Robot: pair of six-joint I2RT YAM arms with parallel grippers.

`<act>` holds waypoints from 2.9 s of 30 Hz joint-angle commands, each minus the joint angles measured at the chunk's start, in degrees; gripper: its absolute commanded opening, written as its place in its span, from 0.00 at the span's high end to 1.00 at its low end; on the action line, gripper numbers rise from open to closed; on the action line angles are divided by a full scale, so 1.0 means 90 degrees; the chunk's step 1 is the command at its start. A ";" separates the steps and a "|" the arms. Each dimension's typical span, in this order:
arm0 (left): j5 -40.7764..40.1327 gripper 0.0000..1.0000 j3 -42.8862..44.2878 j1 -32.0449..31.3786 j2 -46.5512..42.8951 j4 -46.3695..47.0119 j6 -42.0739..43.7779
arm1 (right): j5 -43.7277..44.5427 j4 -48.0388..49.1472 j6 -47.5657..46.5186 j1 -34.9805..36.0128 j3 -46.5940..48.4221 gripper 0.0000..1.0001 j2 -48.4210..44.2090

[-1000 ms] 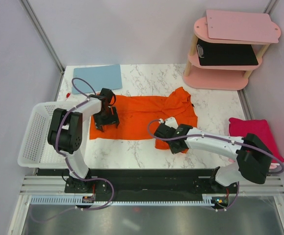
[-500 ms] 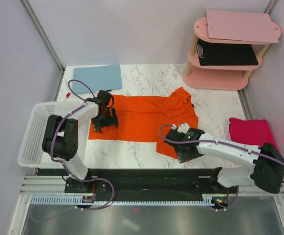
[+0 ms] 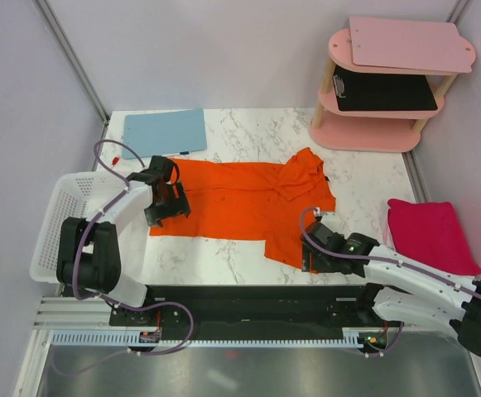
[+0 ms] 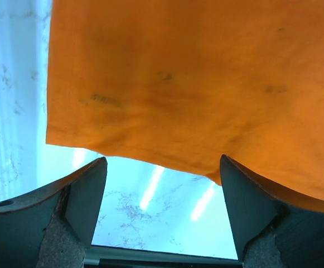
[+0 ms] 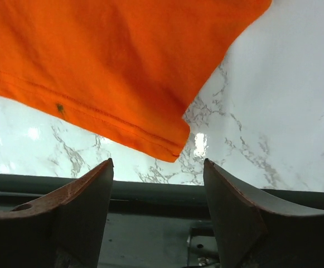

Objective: Fold and stack the t-shirts
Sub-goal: Fold the flattened tshirt in 1/3 of the way

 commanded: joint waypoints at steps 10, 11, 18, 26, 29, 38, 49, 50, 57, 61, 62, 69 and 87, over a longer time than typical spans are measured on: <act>0.0528 0.12 -0.0193 0.0693 0.0091 0.0104 -0.0087 | -0.1448 0.1453 0.0835 -0.1531 -0.1401 0.33 -0.1001; 0.0518 0.12 -0.0193 0.0693 0.0062 0.0113 -0.0068 | -0.1439 0.1562 0.0894 -0.1531 -0.1489 0.34 -0.0962; 0.0382 0.12 -0.0193 0.0693 -0.0016 0.0084 -0.0058 | -0.1419 0.2178 0.0826 -0.1531 -0.1558 1.00 -0.0229; 0.0099 0.12 -0.0183 0.0702 0.0062 -0.0072 -0.0107 | -0.1000 0.1370 0.1363 -0.1570 -0.1432 1.00 -0.1319; 0.0050 0.12 -0.0144 0.0702 0.0169 -0.0140 -0.0107 | -0.0590 0.0774 0.1441 -0.1706 -0.1237 1.00 -0.1965; -0.0467 0.12 0.0197 0.0663 0.0511 -0.0492 0.0040 | -0.0647 0.0528 0.1159 -0.2009 -0.1099 1.00 -0.1812; -0.0469 0.13 0.0521 0.0331 0.0814 -0.0687 0.0401 | -0.1380 0.1475 0.0797 -0.2146 -0.1129 1.00 -0.1002; -0.0401 0.14 0.0481 0.0322 0.0843 -0.0668 0.0392 | -0.1409 0.1533 0.0777 -0.2146 -0.1119 1.00 -0.0933; -0.0546 0.18 0.0267 -0.0010 0.0990 -0.0687 0.0294 | -0.1526 0.1895 0.0533 -0.2273 -0.0914 1.00 -0.0523; -0.0828 0.20 0.0237 -0.0166 0.1271 -0.0774 0.0216 | -0.1653 0.1964 0.0377 -0.2370 -0.0816 1.00 -0.0307; -0.0859 0.20 0.0256 -0.0176 0.1341 -0.0814 0.0206 | -0.1673 0.1964 0.0357 -0.2429 -0.0816 1.00 -0.0307; -0.1151 0.29 0.0364 -0.0274 0.1702 -0.0980 0.0099 | -0.1898 0.1759 0.0123 -0.2829 -0.0826 1.00 -0.0580; -0.1083 0.60 0.0569 -0.0772 0.1596 -0.0932 -0.0048 | -0.2385 0.1280 -0.0745 -0.4020 -0.0660 1.00 -0.0659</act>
